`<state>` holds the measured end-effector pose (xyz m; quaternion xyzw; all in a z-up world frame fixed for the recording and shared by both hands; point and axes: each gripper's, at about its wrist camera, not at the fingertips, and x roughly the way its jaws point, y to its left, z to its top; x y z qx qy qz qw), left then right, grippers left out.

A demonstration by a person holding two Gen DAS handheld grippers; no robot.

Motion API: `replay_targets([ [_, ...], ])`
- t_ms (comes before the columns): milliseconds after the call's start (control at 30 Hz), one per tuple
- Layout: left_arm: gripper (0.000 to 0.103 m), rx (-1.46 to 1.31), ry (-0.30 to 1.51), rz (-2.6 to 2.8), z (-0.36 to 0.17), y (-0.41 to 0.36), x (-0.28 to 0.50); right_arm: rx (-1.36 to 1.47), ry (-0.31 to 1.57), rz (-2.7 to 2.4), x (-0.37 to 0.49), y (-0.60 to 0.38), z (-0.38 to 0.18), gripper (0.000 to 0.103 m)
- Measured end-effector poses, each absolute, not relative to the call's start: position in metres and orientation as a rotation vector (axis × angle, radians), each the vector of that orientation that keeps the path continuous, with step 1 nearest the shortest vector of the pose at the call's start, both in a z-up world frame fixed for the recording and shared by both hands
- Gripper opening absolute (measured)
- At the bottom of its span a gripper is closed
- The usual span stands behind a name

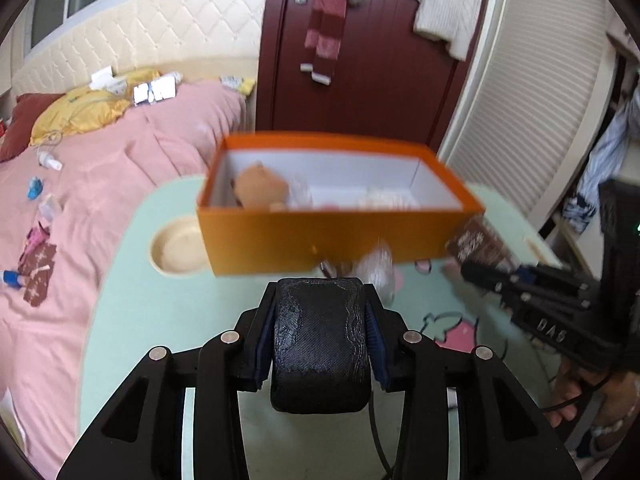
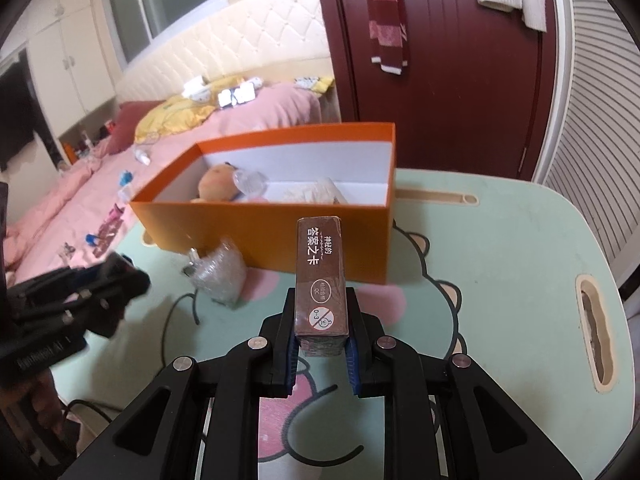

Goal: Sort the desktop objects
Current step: 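Carry the black pouch and card box into the orange box and open both grippers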

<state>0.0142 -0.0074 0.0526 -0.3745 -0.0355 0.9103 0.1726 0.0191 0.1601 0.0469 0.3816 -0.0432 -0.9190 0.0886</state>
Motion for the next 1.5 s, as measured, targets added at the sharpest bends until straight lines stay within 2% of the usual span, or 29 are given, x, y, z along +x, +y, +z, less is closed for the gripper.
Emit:
replay_targets([
  [267,0.041,-0.943,-0.103,2.63,0.09,-0.02,0.004,1.056,-0.133,-2.73,0.016,0.155,0.066,0.019],
  [667,0.041,-0.937,-0.067,2.637,0.099,-0.012,-0.05,0.871,-0.075,-2.777,-0.023,0.139,0.103,0.019],
  [1367,0.041,-1.091,-0.053,2.572,0.064,0.003,-0.092,1.051,-0.137,-2.728,-0.074,0.141,0.068,0.019],
  [1500,0.041,-1.101,-0.047,2.585,0.063,0.004,-0.093,1.071,-0.133,-2.721,-0.078,0.14,0.064,0.022],
])
